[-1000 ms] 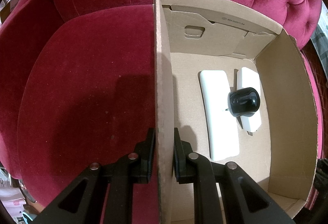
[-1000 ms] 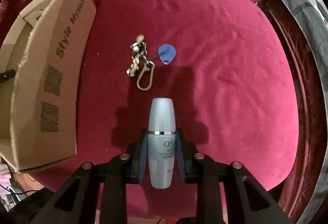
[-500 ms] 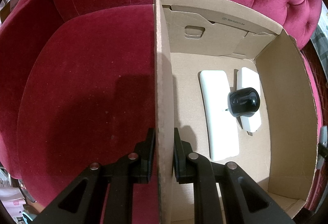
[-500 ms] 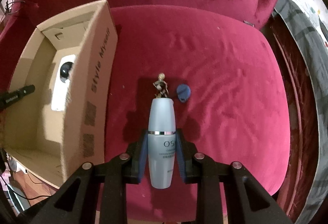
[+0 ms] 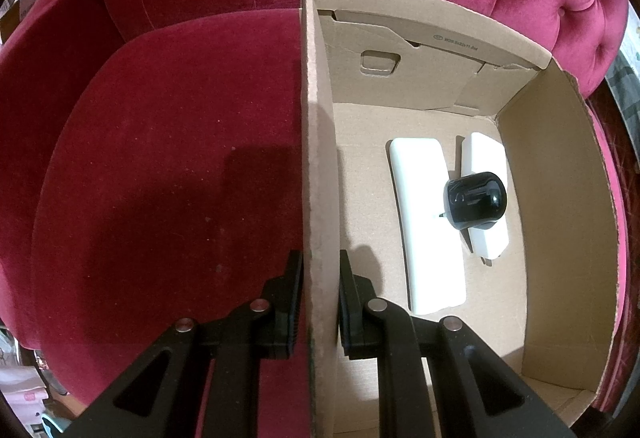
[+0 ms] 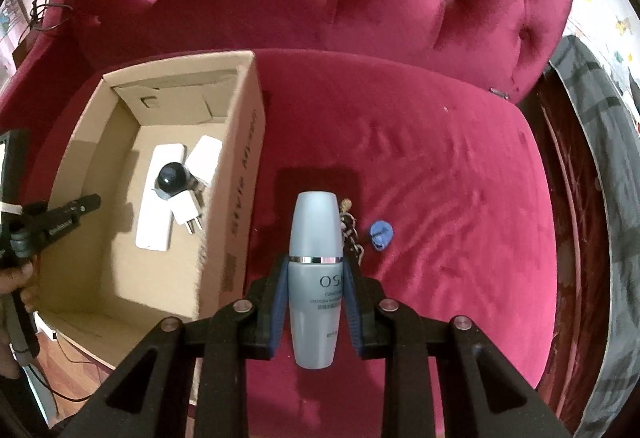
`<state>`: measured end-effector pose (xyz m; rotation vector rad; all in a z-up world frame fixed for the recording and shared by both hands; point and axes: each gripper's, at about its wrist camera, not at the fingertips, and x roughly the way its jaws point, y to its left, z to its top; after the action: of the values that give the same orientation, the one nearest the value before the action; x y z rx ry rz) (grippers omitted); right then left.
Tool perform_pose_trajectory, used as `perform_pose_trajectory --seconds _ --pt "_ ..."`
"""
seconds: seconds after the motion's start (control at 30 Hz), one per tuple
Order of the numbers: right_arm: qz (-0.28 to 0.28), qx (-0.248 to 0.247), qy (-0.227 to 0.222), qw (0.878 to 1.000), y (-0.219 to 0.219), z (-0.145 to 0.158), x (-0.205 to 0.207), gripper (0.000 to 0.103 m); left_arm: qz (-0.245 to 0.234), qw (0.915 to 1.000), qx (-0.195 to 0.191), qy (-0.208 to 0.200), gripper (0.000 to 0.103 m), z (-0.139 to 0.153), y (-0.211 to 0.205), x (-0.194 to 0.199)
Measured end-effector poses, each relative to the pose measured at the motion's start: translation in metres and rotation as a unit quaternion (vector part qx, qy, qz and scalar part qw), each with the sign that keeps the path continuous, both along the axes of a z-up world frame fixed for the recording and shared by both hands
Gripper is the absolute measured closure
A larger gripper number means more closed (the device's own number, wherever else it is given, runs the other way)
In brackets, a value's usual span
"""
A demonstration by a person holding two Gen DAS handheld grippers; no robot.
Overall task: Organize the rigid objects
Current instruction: 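Lift the OSM bottle with the right gripper and carry it over the box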
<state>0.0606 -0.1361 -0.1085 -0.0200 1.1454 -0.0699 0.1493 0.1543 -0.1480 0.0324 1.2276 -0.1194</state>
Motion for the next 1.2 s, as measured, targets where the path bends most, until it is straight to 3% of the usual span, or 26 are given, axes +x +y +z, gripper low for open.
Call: perform_pose_trajectory --seconds 0.63,1.2 --pt "0.060 0.024 -0.027 0.998 0.064 0.019 0.034 0.076 -0.001 1.0000 0.002 0.000 0.086 -0.001 -0.003 0.000" --pt "0.106 0.043 -0.010 0.993 0.122 -0.020 0.066 0.076 -0.001 1.0000 -0.004 0.000 0.086 0.000 0.001 0.001"
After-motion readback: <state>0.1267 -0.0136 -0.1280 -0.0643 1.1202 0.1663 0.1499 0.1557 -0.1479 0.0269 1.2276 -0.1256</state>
